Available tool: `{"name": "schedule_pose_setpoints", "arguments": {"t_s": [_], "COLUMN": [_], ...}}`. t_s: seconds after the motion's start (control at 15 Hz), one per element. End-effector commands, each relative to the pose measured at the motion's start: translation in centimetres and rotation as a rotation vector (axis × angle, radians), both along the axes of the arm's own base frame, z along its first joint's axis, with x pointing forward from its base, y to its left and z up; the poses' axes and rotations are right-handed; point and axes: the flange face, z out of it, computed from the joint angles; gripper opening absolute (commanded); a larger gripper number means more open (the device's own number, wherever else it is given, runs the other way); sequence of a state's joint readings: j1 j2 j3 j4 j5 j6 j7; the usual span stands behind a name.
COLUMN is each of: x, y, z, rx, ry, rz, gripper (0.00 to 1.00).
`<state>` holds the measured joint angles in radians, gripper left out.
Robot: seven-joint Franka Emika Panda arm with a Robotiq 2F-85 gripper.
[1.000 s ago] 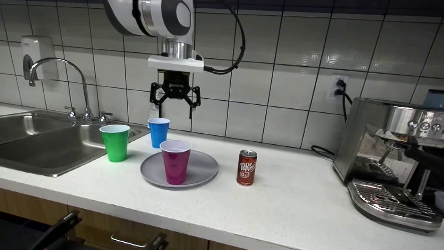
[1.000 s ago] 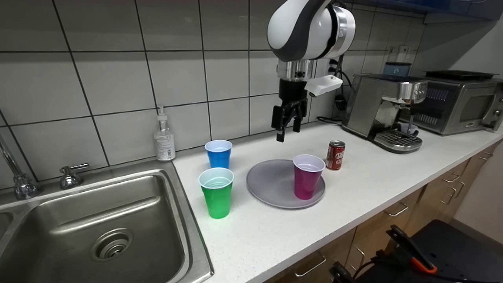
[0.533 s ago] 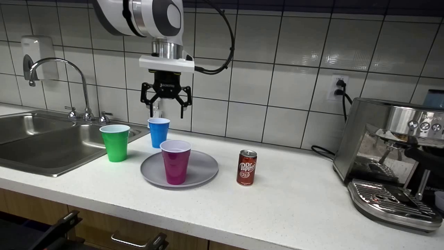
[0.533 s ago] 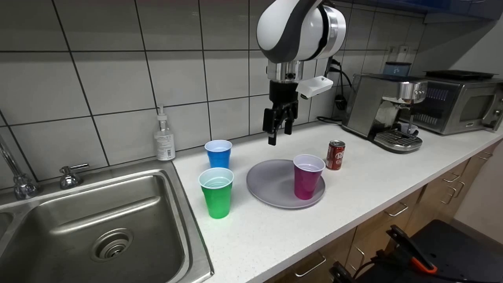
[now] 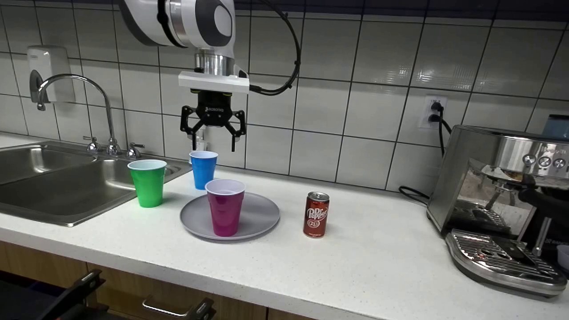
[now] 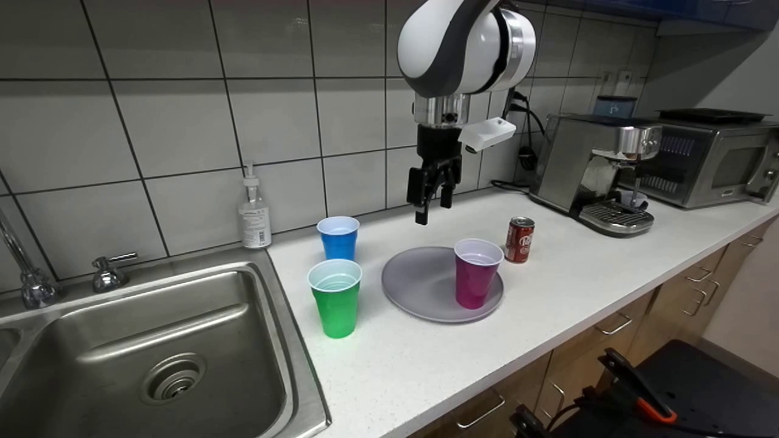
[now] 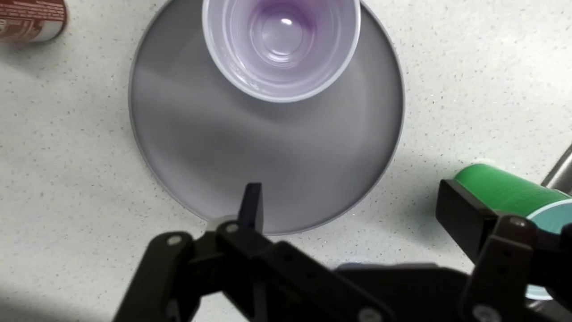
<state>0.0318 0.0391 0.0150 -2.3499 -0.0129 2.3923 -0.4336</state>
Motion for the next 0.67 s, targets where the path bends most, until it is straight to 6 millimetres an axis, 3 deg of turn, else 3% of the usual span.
{"name": "schedule_pose_setpoints", "arguments": {"t_s": [0.0,0.6], "x": [-0.1,-0.4], "y": [0.3,4.8], "z": [0.0,-0.1], "rx": [0.001,0.058], "ry": [-0.001,0.007], "rz": [-0.01,-0.107], "gripper": [1.0,1.0]}}
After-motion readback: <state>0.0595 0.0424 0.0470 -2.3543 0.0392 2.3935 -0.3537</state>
